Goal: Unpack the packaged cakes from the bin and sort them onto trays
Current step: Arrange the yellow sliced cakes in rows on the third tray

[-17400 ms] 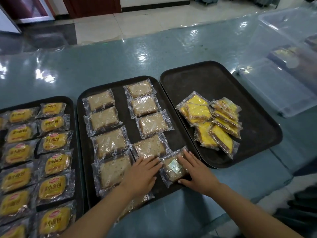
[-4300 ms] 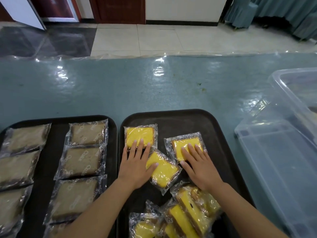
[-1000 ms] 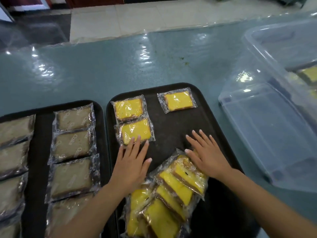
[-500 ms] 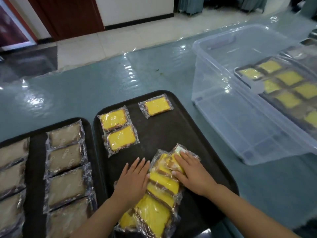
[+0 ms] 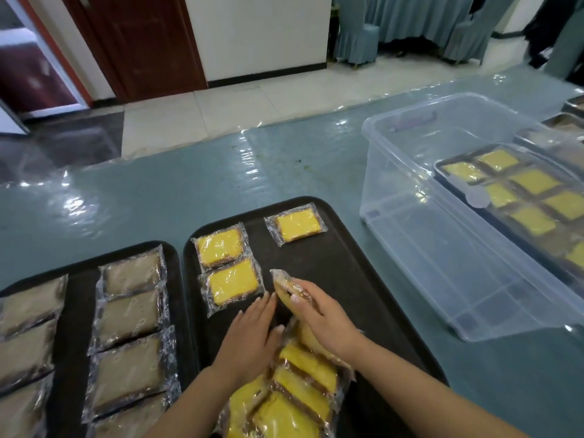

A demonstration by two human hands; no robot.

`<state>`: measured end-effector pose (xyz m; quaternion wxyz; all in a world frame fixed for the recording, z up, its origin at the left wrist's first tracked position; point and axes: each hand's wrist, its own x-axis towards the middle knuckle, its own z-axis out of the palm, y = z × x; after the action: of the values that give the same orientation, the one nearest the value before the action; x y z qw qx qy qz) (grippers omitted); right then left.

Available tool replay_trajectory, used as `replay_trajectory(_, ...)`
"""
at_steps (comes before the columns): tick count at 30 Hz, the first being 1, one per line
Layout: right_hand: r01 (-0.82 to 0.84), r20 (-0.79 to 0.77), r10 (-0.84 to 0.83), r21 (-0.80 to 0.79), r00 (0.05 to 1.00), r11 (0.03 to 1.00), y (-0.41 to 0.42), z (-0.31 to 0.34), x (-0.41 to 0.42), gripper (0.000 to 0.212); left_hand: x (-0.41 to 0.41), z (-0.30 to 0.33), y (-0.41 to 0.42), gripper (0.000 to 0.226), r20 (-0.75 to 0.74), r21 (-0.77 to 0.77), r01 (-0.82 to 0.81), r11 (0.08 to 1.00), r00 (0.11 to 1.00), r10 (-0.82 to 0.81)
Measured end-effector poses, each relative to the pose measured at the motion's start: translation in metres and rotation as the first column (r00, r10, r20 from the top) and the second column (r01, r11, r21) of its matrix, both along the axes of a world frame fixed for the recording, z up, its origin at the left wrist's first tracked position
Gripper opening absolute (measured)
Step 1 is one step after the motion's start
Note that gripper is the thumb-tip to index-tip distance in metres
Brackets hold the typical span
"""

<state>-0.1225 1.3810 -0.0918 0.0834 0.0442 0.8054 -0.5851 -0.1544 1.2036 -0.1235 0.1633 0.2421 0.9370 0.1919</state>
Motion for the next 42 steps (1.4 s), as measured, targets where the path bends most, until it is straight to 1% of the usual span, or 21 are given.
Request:
replay_trajectory(1, 0.048, -0.006, -0.048, 0.018, 0.999, 0.999, 0.004, 0.001, -0.005, 0.039, -0.003, 0.001, 0.002, 0.060, 0.003, -0.038, -0.002, 0.999, 1.000, 0.003)
replay_trajectory(3, 0.121, -0.021, -0.119, 0.122, 0.993, 0.985, 0.017, 0.001, -0.015, 0.044, -0.009, 0.005, 0.008, 0.059, 0.027, -0.110, 0.032, 0.993, 0.999, -0.029)
replay_trajectory(7, 0.272, -0.057, -0.266, 0.279, 0.962, 0.921, 0.048, -0.009, -0.030, 0.045, -0.022, -0.003, 0.027, 0.058, 0.071, -0.194, 0.136, 0.971, 0.990, -0.125)
replay_trajectory(8, 0.298, -0.078, -0.289, 0.335, 0.954, 0.894, 0.056, -0.014, -0.033, 0.045, -0.025, -0.006, 0.033, 0.057, 0.081, -0.207, 0.163, 0.965, 0.986, -0.149)
replay_trajectory(10, 0.300, -0.092, -0.289, 0.434, 0.953, 0.850, 0.071, -0.021, -0.036, 0.043, -0.028, -0.010, 0.046, 0.056, 0.090, -0.218, 0.219, 0.951, 0.975, -0.203)
replay_trajectory(13, 0.187, -0.031, -0.200, 0.523, 0.979, 0.832, 0.089, -0.034, -0.037, 0.044, -0.031, -0.015, 0.061, 0.056, 0.104, -0.260, 0.273, 0.926, 0.962, -0.254)
replay_trajectory(14, 0.132, -0.013, -0.151, 0.561, 0.988, 0.817, 0.093, -0.038, -0.036, 0.046, -0.031, -0.017, 0.065, 0.057, 0.111, -0.278, 0.273, 0.921, 0.961, -0.252)
replay_trajectory(15, 0.080, -0.005, -0.098, 0.619, 0.995, 0.782, 0.095, -0.044, -0.035, 0.048, -0.032, -0.018, 0.067, 0.057, 0.107, -0.294, 0.267, 0.918, 0.963, -0.246)
replay_trajectory(17, -0.005, -0.028, 0.041, 0.761, 0.999, 0.649, 0.095, -0.055, -0.032, 0.051, -0.033, -0.020, 0.071, 0.057, 0.071, -0.317, 0.247, 0.916, 0.969, -0.236)
replay_trajectory(18, -0.041, -0.033, 0.114, 0.805, 0.993, 0.591, 0.093, -0.061, -0.030, 0.052, -0.034, -0.021, 0.071, 0.057, 0.049, -0.322, 0.234, 0.917, 0.972, -0.231)
replay_trajectory(19, -0.082, -0.015, 0.174, 0.838, 0.985, 0.539, 0.090, -0.067, -0.027, 0.055, -0.034, -0.022, 0.071, 0.057, 0.029, -0.322, 0.218, 0.921, 0.975, -0.221)
replay_trajectory(21, -0.154, 0.067, 0.217, 0.898, 0.974, 0.413, 0.082, -0.076, -0.025, 0.057, -0.036, -0.025, 0.066, 0.058, -0.012, -0.319, 0.160, 0.934, 0.985, -0.173)
replay_trajectory(23, -0.161, 0.097, 0.194, 0.924, 0.976, 0.348, 0.075, -0.083, -0.026, 0.054, -0.040, -0.030, 0.054, 0.065, -0.068, -0.328, 0.065, 0.942, 0.993, -0.092)
replay_trajectory(25, -0.155, 0.101, 0.165, 0.924, 0.981, 0.350, 0.071, -0.086, -0.030, 0.055, -0.046, -0.033, 0.036, 0.071, -0.112, -0.347, -0.045, 0.937, 0.994, 0.007)
replay_trajectory(28, -0.125, 0.094, 0.100, 0.918, 0.991, 0.377, 0.068, -0.083, -0.043, 0.062, -0.057, -0.037, 0.010, 0.063, -0.138, -0.356, -0.184, 0.916, 0.980, 0.143)
replay_trajectory(30, -0.115, 0.088, 0.088, 0.919, 0.992, 0.377, 0.064, -0.078, -0.054, 0.071, -0.063, -0.041, -0.007, 0.065, -0.142, -0.347, -0.234, 0.908, 0.970, 0.196)
replay_trajectory(32, -0.114, 0.073, 0.119, 0.917, 0.990, 0.382, 0.063, -0.080, -0.066, 0.076, -0.069, -0.047, -0.020, 0.065, -0.145, -0.339, -0.248, 0.907, 0.967, 0.210)
replay_trajectory(34, -0.136, 0.082, 0.151, 0.909, 0.985, 0.394, 0.063, -0.081, -0.078, 0.076, -0.071, -0.054, -0.028, 0.068, -0.139, -0.338, -0.227, 0.913, 0.972, 0.190)
replay_trajectory(38, -0.236, 0.153, 0.250, 0.906, 0.956, 0.351, 0.065, -0.082, -0.095, 0.066, -0.070, -0.066, -0.031, 0.078, -0.145, -0.311, -0.229, 0.922, 0.971, 0.192)
replay_trajectory(42, -0.282, 0.188, 0.305, 0.911, 0.934, 0.301, 0.071, -0.082, -0.104, 0.061, -0.068, -0.077, -0.032, 0.074, -0.186, -0.279, -0.239, 0.930, 0.964, 0.192)
